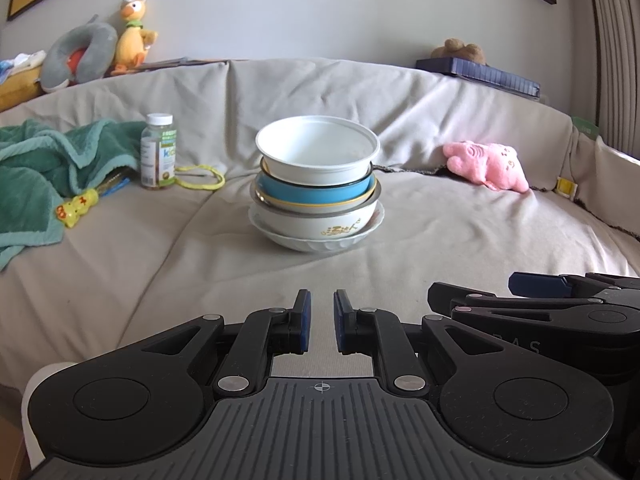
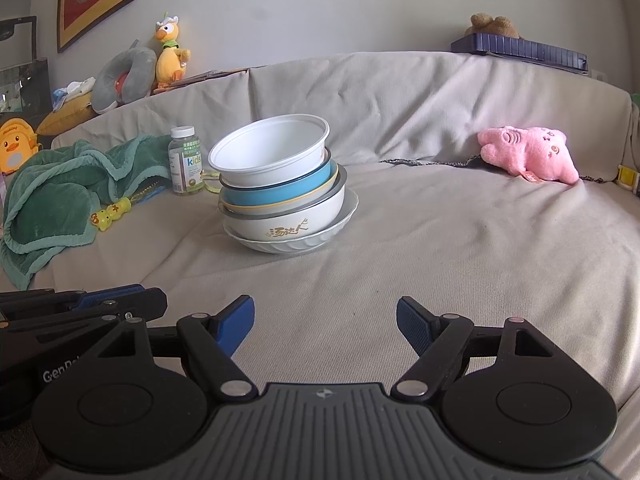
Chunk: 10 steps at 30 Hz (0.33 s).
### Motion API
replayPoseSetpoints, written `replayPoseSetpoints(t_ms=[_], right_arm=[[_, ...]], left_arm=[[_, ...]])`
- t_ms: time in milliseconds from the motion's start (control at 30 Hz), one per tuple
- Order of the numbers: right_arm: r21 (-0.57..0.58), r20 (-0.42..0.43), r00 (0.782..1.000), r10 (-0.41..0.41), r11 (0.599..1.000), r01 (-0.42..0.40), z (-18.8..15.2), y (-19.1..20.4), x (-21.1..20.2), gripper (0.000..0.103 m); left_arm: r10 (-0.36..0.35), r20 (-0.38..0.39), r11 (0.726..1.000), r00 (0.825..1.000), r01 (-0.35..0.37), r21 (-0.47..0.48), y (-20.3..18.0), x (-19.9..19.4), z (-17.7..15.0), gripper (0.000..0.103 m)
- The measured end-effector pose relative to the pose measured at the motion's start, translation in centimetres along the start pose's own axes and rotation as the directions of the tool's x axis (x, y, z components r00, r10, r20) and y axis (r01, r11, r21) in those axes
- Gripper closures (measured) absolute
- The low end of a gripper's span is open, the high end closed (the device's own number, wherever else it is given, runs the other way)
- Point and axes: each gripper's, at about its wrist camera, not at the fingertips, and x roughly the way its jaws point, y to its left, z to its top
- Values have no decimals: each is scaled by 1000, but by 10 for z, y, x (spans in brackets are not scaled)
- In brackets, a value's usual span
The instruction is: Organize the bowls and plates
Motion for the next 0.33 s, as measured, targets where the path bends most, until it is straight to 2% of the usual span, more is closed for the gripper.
replayPoseSetpoints(t_ms=[333], right_arm=[[0, -1, 1000, 3, 1000, -3, 0, -1, 1, 24]], left_arm=[[0, 3, 1000, 1000, 0, -3, -1, -2, 0, 90]])
